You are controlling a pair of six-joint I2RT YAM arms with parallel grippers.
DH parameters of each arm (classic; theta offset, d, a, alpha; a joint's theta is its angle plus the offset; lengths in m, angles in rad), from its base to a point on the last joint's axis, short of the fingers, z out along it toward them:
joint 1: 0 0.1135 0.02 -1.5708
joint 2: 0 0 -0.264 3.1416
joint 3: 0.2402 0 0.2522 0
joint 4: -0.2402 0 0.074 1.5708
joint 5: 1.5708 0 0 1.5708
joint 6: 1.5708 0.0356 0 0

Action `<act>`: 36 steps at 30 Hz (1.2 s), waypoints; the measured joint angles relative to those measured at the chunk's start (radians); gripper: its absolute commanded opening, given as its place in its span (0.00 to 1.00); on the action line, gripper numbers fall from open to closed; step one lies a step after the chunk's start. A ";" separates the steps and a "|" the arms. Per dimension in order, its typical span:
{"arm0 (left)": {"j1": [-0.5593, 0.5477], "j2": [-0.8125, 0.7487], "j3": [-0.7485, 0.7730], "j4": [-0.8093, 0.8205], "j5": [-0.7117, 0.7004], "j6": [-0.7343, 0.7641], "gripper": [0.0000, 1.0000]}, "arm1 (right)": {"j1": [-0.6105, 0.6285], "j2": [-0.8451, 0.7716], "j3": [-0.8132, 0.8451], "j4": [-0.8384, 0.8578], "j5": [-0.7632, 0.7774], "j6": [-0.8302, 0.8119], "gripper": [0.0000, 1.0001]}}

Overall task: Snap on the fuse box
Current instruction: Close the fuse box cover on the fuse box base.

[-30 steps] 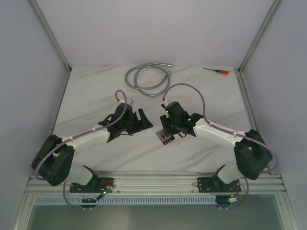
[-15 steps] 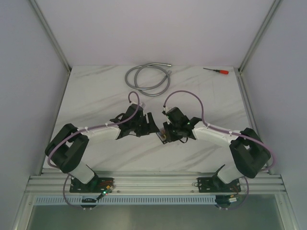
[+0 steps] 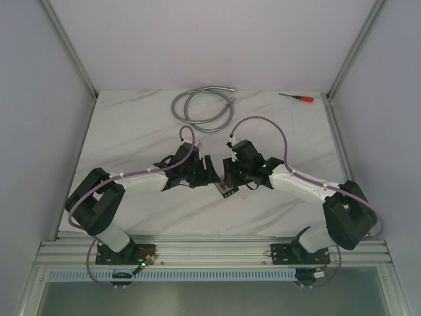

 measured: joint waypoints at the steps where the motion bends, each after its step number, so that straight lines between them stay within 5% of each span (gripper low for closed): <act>1: 0.000 0.000 0.000 0.000 0.000 0.000 0.71 | -0.003 0.003 0.003 0.008 0.000 0.005 0.54; 17: 0.000 0.002 0.001 0.000 0.000 0.016 0.69 | -0.005 0.066 -0.054 0.081 -0.061 0.047 0.37; 24: 0.000 0.003 0.004 0.000 0.000 0.024 0.68 | -0.005 0.065 -0.099 0.069 -0.074 0.031 0.41; 36: 0.007 0.039 0.060 0.000 0.005 0.019 0.48 | -0.049 0.026 -0.027 0.057 -0.095 0.023 0.38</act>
